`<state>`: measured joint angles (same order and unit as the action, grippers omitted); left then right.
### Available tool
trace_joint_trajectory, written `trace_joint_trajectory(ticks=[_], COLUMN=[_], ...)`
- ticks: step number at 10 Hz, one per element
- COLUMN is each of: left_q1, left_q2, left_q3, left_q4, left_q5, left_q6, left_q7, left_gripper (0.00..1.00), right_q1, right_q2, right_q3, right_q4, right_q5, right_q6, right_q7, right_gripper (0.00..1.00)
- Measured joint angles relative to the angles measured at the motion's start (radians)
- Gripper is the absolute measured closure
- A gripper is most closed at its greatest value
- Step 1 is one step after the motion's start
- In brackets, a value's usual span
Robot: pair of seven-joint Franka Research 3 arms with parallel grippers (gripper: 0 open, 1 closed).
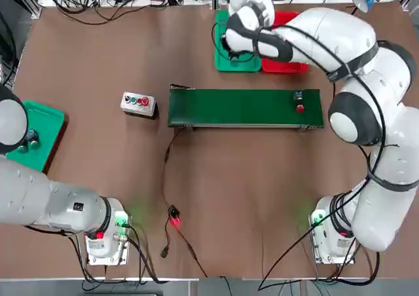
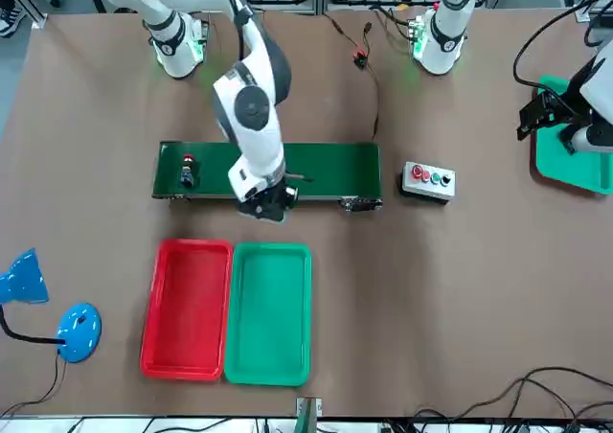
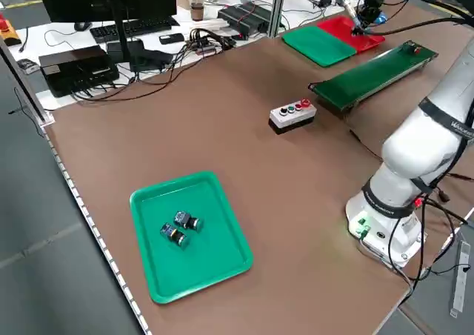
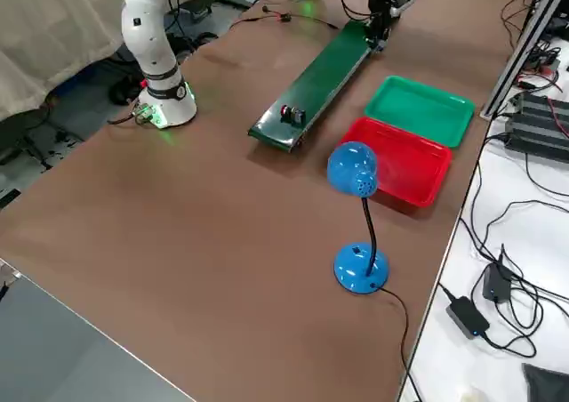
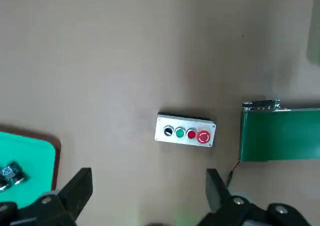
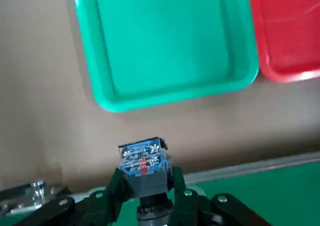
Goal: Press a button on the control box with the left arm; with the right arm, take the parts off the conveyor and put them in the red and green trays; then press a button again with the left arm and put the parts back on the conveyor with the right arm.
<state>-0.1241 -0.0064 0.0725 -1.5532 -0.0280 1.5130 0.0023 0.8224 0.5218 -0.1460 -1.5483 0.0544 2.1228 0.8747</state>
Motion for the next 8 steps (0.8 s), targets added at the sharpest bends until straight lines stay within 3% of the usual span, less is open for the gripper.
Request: trace_joint_trajectory(ticks=[8], left_q1=[0.001], left_q2=[0.000], left_q3=[0.000], left_q4=[0.000], left_q5=[0.000], left_q6=[0.000], left_q7=[0.000], left_gripper=[0.00], right_q1=[0.136], right_q2=[0.002], right_q3=[0.000], right_q4=[-0.078], right_q5=[0.000], right_q6=[0.053], right_q7=[0.084], right_gripper=[0.58])
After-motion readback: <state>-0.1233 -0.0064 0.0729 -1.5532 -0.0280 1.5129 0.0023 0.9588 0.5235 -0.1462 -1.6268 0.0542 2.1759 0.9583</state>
